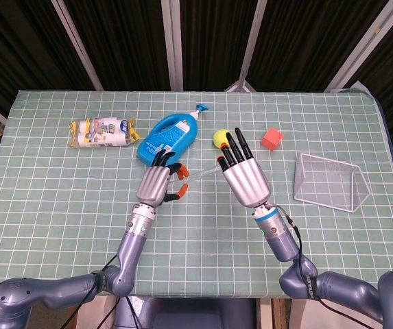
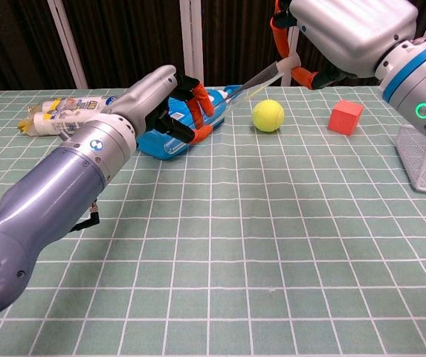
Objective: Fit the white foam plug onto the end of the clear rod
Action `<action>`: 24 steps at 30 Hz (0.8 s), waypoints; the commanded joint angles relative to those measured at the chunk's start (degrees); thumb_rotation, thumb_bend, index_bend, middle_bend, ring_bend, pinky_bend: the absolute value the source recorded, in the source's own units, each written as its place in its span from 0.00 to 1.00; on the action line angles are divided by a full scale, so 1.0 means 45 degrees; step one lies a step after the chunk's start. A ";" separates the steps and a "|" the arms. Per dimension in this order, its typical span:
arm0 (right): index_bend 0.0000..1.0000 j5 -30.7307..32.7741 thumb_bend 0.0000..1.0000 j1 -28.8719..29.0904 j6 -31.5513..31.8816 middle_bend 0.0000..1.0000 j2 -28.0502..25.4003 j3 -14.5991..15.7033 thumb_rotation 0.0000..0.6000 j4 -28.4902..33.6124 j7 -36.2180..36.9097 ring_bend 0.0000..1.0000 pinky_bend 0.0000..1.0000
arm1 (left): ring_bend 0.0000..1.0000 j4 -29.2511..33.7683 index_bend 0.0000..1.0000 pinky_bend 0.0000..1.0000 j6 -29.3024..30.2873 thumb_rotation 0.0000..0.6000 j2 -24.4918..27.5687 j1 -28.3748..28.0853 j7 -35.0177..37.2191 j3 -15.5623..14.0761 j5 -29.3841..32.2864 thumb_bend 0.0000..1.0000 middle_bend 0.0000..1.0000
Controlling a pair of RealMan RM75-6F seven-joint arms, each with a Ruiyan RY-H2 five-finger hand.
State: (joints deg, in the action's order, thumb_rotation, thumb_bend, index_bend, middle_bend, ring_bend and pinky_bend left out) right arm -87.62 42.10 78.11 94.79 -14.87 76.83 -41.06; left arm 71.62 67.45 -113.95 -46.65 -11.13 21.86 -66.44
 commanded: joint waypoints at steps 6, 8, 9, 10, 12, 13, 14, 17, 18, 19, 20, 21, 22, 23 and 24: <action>0.60 0.0026 0.39 -0.0011 -0.0006 0.32 0.0026 0.0018 1.00 0.0004 0.0019 0.14 0.02 | 0.14 -0.0064 0.57 0.01 -0.0057 1.00 -0.0074 -0.0112 0.0018 0.0032 -0.0055 0.67 0.59; 0.60 0.0012 0.39 -0.0018 -0.0002 0.32 0.0028 0.0038 1.00 0.0011 0.0024 0.14 0.02 | 0.14 -0.0085 0.57 0.01 -0.0066 1.00 -0.0104 -0.0143 0.0018 0.0043 -0.0065 0.67 0.59; 0.60 0.0000 0.39 -0.0019 0.0001 0.32 0.0027 0.0048 1.00 0.0015 0.0027 0.14 0.02 | 0.14 -0.0103 0.57 0.01 -0.0076 1.00 -0.0122 -0.0164 0.0016 0.0051 -0.0068 0.67 0.59; 0.60 -0.0006 0.39 -0.0021 0.0004 0.32 0.0027 0.0054 1.00 0.0025 0.0034 0.14 0.02 | 0.14 -0.0119 0.57 0.01 -0.0083 1.00 -0.0140 -0.0186 0.0012 0.0061 -0.0070 0.67 0.59; 0.60 -0.0003 0.39 -0.0029 0.0008 0.32 0.0029 0.0058 1.00 0.0045 0.0037 0.14 0.02 | 0.14 -0.0139 0.57 0.01 -0.0088 1.00 -0.0169 -0.0216 0.0013 0.0081 -0.0073 0.67 0.59; 0.60 -0.0002 0.39 -0.0032 0.0005 0.32 0.0027 0.0063 1.00 0.0058 0.0035 0.14 0.02 | 0.14 -0.0155 0.57 0.01 -0.0084 1.00 -0.0184 -0.0232 0.0004 0.0085 -0.0082 0.67 0.59; 0.60 -0.0008 0.39 -0.0036 0.0008 0.32 0.0021 0.0070 1.00 0.0068 0.0022 0.14 0.02 | 0.14 -0.0170 0.57 0.01 -0.0090 1.00 -0.0196 -0.0246 -0.0002 0.0091 -0.0080 0.67 0.59; 0.60 -0.0036 0.39 -0.0046 0.0018 0.32 -0.0003 0.0089 1.00 0.0099 -0.0001 0.14 0.02 | 0.14 -0.0210 0.57 0.01 -0.0091 1.00 -0.0224 -0.0270 -0.0011 0.0103 -0.0079 0.67 0.59; 0.60 -0.0038 0.39 -0.0048 0.0014 0.32 -0.0008 0.0094 1.00 0.0112 0.0003 0.14 0.02 | 0.14 -0.0220 0.57 0.01 -0.0086 1.00 -0.0231 -0.0271 -0.0005 0.0103 -0.0078 0.67 0.59; 0.60 -0.0039 0.39 -0.0048 0.0012 0.32 -0.0010 0.0094 1.00 0.0117 0.0006 0.14 0.02 | 0.14 -0.0227 0.57 0.01 -0.0085 1.00 -0.0234 -0.0272 0.0002 0.0101 -0.0083 0.67 0.59; 0.59 -0.0044 0.39 -0.0048 0.0013 0.32 -0.0019 0.0092 1.00 0.0125 0.0008 0.14 0.02 | 0.14 -0.0243 0.57 0.01 -0.0078 1.00 -0.0233 -0.0270 0.0002 0.0088 -0.0098 0.67 0.59; 0.56 -0.0039 0.39 -0.0052 0.0005 0.32 -0.0035 0.0094 1.00 0.0137 -0.0007 0.14 0.02 | 0.14 -0.0249 0.57 0.01 -0.0068 1.00 -0.0232 -0.0266 0.0012 0.0076 -0.0116 0.67 0.59; 0.51 -0.0029 0.39 -0.0056 -0.0008 0.31 -0.0047 0.0095 1.00 0.0148 -0.0029 0.13 0.02 | 0.14 -0.0251 0.57 0.01 -0.0060 1.00 -0.0231 -0.0263 0.0024 0.0073 -0.0125 0.67 0.59; 0.42 -0.0017 0.39 -0.0065 -0.0021 0.28 -0.0074 0.0099 1.00 0.0171 -0.0065 0.12 0.02 | 0.14 -0.0256 0.57 0.01 -0.0047 1.00 -0.0230 -0.0257 0.0041 0.0072 -0.0135 0.67 0.59; 0.36 0.0001 0.39 -0.0074 -0.0041 0.26 -0.0099 0.0103 1.00 0.0199 -0.0084 0.10 0.02 | 0.14 -0.0262 0.57 0.01 -0.0035 1.00 -0.0229 -0.0253 0.0059 0.0073 -0.0145 0.67 0.59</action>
State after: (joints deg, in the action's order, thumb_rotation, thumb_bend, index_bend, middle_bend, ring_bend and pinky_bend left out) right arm -87.64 41.79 77.95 94.36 -14.42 77.70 -41.41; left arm 70.45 67.31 -114.97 -47.78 -10.84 22.19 -67.10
